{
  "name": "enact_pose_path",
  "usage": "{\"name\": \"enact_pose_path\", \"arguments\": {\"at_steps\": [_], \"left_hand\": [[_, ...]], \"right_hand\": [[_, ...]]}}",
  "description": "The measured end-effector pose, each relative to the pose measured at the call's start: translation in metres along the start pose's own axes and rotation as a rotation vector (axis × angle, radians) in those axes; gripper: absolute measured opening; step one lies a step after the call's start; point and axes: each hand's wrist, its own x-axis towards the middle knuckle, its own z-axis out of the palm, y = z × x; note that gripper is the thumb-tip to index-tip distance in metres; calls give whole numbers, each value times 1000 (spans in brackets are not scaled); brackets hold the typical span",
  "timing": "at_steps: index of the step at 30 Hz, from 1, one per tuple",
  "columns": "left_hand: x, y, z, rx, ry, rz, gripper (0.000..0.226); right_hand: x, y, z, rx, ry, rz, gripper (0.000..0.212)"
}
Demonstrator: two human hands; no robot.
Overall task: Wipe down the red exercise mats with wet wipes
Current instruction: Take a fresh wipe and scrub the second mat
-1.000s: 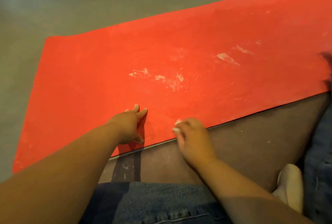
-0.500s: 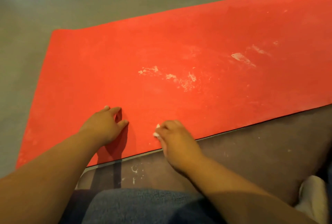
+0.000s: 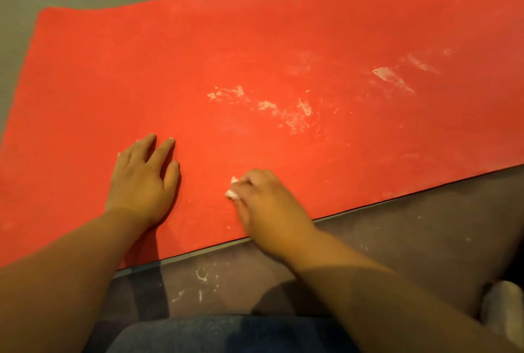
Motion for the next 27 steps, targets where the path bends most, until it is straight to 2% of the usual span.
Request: {"name": "enact_pose_path", "arguments": {"at_steps": [2, 5, 6, 7, 9, 11, 12, 13, 15, 18, 20, 22, 24, 27], "left_hand": [[1, 0, 1, -29, 6, -4, 59], [0, 0, 1, -28, 43, -4, 63], [1, 0, 0, -29, 49, -2, 64], [1, 1, 0, -29, 48, 0, 65], [1, 2, 0, -29, 49, -5, 66], [1, 1, 0, -35, 65, -8, 65], [0, 0, 1, -35, 69, -8, 65], [0, 0, 1, -35, 72, -6, 64], [0, 0, 2, -35, 70, -3, 64], [2, -1, 3, -30, 73, -3, 64], [2, -1, 3, -27, 71, -1, 63], [3, -1, 3, -25, 79, -4, 63], [3, -2, 3, -19, 80, -7, 63], [3, -3, 5, -14, 80, -10, 62]], "right_hand": [[6, 32, -20, -41, 7, 90, 18], [12, 89, -55, -116, 297, 521, 22], [15, 94, -55, -122, 357, 622, 23], [21, 86, -47, -134, 348, 649, 25], [30, 44, -17, -103, 178, 455, 28], [28, 2, 6, -36, 10, 115, 23], [26, -2, 6, -31, -48, -1, 20], [29, 10, -2, -48, -41, -42, 20], [37, 50, -28, -124, 87, 118, 22], [49, 113, -65, -212, 333, 536, 25], [55, 107, -57, -202, 343, 605, 26], [51, 69, -32, -132, 248, 474, 25], [35, 31, -13, -60, 151, 224, 21], [29, 35, -20, -63, 12, 21, 19]]}}
